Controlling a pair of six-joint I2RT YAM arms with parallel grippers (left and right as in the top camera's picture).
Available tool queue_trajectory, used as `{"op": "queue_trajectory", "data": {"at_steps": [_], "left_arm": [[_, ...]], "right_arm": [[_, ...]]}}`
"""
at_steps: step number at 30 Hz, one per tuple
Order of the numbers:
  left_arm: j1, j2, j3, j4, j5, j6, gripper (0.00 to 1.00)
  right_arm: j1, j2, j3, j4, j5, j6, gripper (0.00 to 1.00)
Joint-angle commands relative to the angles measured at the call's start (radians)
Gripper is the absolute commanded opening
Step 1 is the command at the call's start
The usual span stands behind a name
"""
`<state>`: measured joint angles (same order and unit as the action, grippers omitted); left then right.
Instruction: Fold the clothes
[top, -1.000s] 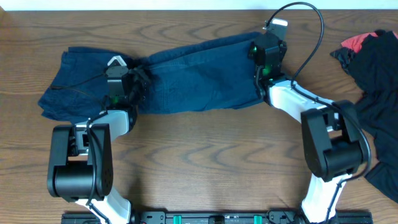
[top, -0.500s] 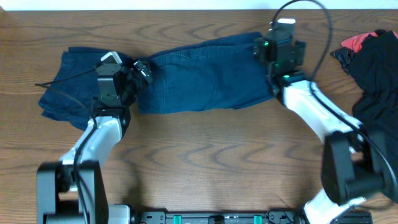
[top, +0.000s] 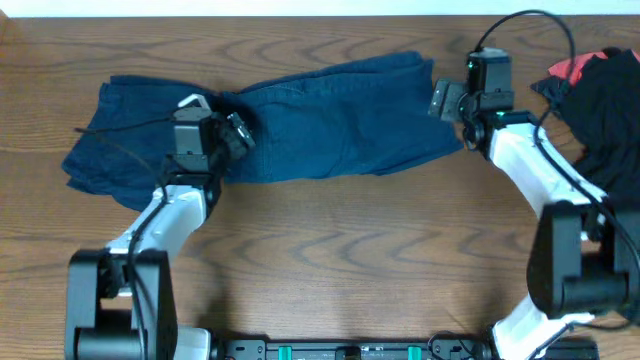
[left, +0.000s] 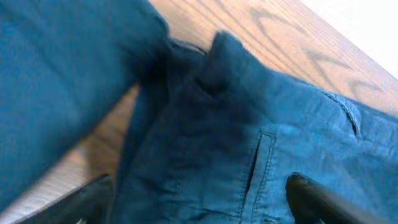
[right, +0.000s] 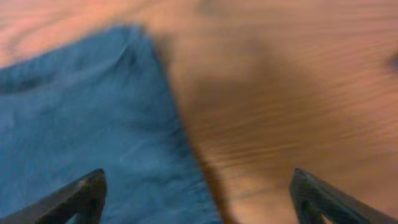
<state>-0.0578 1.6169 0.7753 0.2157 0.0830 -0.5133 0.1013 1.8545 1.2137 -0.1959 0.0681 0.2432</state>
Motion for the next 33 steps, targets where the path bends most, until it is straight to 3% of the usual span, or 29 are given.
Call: {"op": "queue_trajectory", "data": {"at_steps": [1,3,6,17,19,22,24,27,28,33], "left_arm": [[-0.024,0.058,0.007,0.024,-0.040,0.023,0.69],[-0.027,0.098,0.007,0.037,-0.043,0.023,0.61],[-0.027,0.149,0.007,0.024,-0.043,0.023,0.59],[-0.027,0.175,0.007,-0.248,0.093,0.023,0.52],[-0.027,0.175,0.007,-0.341,0.093,0.023,0.46],[-0.027,0.174,0.007,-0.470,0.093,0.024,0.28],[-0.027,0.169,0.007,-0.561,0.093,0.023,0.20],[-0.027,0.158,0.007,-0.694,0.093,0.024,0.19],[-0.027,0.152,0.007,-0.740,0.093,0.035,0.14],[-0.027,0.103,0.007,-0.904,0.093,0.070,0.06]], "right_arm": [[-0.002,0.082,-0.005,0.016,-0.211,-0.031,0.77],[-0.002,0.119,-0.005,0.017,-0.214,-0.031,0.55],[-0.002,0.153,-0.005,0.008,-0.212,-0.030,0.36],[-0.016,0.159,-0.005,-0.163,-0.161,-0.090,0.39],[-0.023,0.159,-0.005,-0.232,-0.133,-0.103,0.40],[-0.029,0.159,-0.005,-0.334,-0.051,-0.103,0.39],[-0.034,0.159,-0.005,-0.404,0.005,-0.102,0.36],[-0.043,0.159,-0.005,-0.487,0.074,-0.092,0.24],[-0.047,0.159,-0.005,-0.510,0.095,-0.076,0.20],[-0.071,0.153,-0.005,-0.568,0.106,-0.045,0.11]]}}
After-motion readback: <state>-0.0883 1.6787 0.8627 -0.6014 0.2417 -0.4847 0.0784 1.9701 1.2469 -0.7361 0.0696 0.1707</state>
